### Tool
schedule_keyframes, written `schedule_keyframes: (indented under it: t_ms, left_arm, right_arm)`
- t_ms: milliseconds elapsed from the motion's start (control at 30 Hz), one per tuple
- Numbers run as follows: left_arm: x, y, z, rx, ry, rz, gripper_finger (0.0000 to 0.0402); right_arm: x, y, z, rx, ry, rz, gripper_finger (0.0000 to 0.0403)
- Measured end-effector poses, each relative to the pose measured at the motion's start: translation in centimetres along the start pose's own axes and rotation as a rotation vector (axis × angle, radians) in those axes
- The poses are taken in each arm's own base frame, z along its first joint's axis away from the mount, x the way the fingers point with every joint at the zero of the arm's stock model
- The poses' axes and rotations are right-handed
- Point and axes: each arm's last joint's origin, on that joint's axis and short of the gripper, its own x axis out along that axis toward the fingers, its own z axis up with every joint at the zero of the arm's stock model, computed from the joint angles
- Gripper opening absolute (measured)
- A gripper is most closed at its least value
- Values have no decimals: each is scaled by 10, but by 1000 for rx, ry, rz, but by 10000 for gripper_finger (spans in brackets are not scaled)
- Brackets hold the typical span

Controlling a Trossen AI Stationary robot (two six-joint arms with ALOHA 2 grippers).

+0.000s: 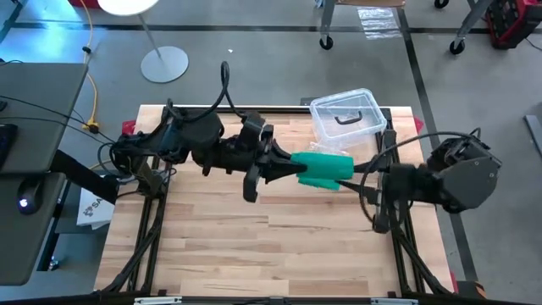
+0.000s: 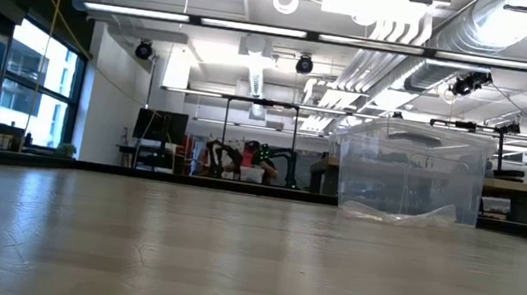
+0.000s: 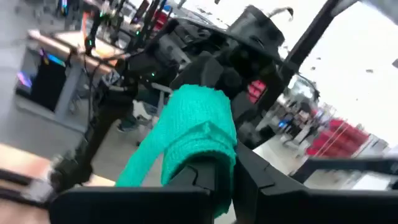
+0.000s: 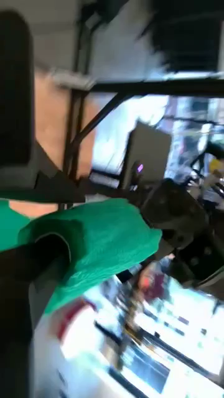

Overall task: Roll bandage
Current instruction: Roll the green bandage

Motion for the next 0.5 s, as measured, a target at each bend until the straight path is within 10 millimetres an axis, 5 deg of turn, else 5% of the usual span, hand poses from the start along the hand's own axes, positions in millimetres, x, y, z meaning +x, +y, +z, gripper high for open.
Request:
schedule_keyframes:
  t_ms: [267, 367, 500]
  left_arm:
    - [-2, -14, -9, 437, 18, -32, 12]
    - [-4, -20, -11, 494, 8, -21, 16]
    - [-4, -24, -9, 379, -29, -30, 50]
  right_arm:
    - [-1, -18, 7, 433, -49, 89, 177]
    - [2, -19, 9, 444, -58, 128, 159]
    - [5, -19, 9, 349, -65, 121, 73]
